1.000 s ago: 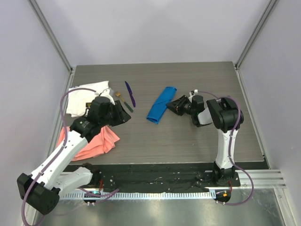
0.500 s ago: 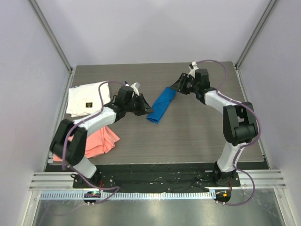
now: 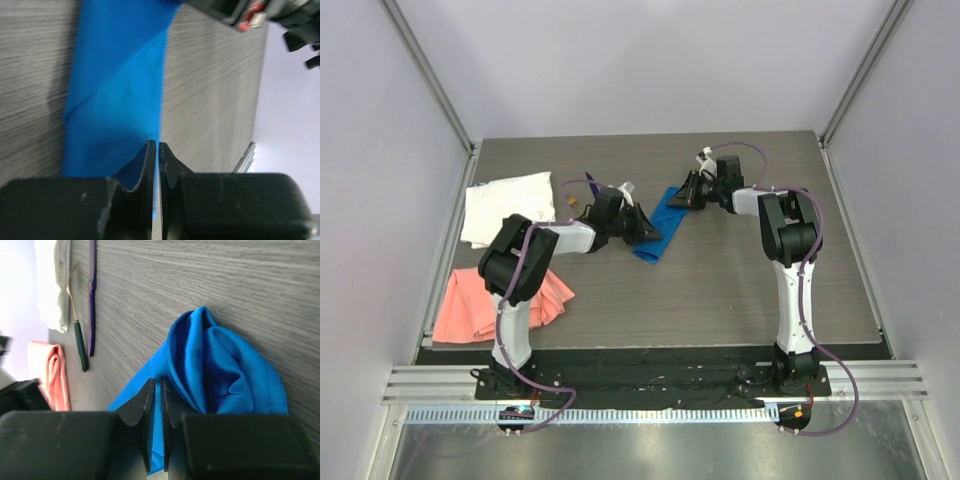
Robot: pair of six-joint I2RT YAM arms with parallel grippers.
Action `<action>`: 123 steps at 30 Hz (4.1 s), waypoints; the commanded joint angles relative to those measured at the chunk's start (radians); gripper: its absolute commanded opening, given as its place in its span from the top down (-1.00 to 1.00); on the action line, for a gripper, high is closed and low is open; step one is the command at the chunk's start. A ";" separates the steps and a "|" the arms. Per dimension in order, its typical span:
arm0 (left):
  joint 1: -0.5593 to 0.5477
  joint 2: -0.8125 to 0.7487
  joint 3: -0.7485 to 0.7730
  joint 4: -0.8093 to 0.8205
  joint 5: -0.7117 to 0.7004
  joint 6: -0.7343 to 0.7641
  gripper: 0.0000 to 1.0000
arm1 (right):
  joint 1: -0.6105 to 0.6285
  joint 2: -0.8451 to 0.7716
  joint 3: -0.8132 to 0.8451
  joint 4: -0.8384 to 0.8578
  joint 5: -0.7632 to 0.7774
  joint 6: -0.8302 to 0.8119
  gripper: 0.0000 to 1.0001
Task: Fold the napkin into a case and place the utensils inside
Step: Turn over the smaller rectangle-folded napkin at the center of the board, then pick up the fork from the center of the board.
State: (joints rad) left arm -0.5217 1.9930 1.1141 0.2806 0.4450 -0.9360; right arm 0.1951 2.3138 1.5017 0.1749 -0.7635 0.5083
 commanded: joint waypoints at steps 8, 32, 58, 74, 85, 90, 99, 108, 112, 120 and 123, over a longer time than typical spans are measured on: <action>-0.015 0.066 0.053 -0.116 -0.087 0.170 0.79 | -0.052 -0.007 -0.003 0.160 -0.089 0.087 0.70; -0.060 0.016 -0.008 -0.247 -0.109 0.174 0.58 | -0.065 -0.024 -0.052 0.204 -0.014 0.170 0.68; -0.043 -0.155 0.089 -0.501 -0.111 0.186 0.31 | -0.045 -0.231 -0.041 -0.145 0.127 0.053 0.47; -0.038 -0.197 0.052 -0.540 -0.195 0.198 0.36 | 0.168 -0.321 -0.029 -0.508 0.447 -0.280 0.65; -0.018 -0.307 0.009 -0.567 -0.224 0.203 0.34 | 0.219 -0.332 -0.055 -0.548 0.601 -0.375 0.66; 0.003 -0.365 0.009 -0.587 -0.250 0.200 0.24 | 0.224 -0.321 -0.041 -0.561 0.627 -0.378 0.63; 0.178 -0.297 0.151 -0.738 -0.252 0.243 0.08 | 0.253 -0.458 -0.121 -0.542 0.665 -0.341 0.24; 0.316 -0.129 0.248 -0.733 -0.314 0.167 -0.08 | 0.290 -0.487 -0.064 -0.560 0.641 -0.350 0.20; 0.316 -0.073 0.299 -0.730 -0.429 0.177 -0.15 | 0.300 -0.533 -0.095 -0.557 0.636 -0.347 0.19; 0.318 0.050 0.400 -0.725 -0.608 0.229 -0.13 | 0.305 -0.582 -0.155 -0.539 0.612 -0.340 0.19; 0.318 0.104 0.452 -0.738 -0.627 0.239 -0.14 | 0.305 -0.590 -0.164 -0.523 0.598 -0.332 0.19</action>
State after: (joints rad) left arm -0.2043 2.0323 1.4956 -0.4549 -0.0975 -0.7269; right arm 0.4950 1.7729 1.3533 -0.3862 -0.1429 0.1642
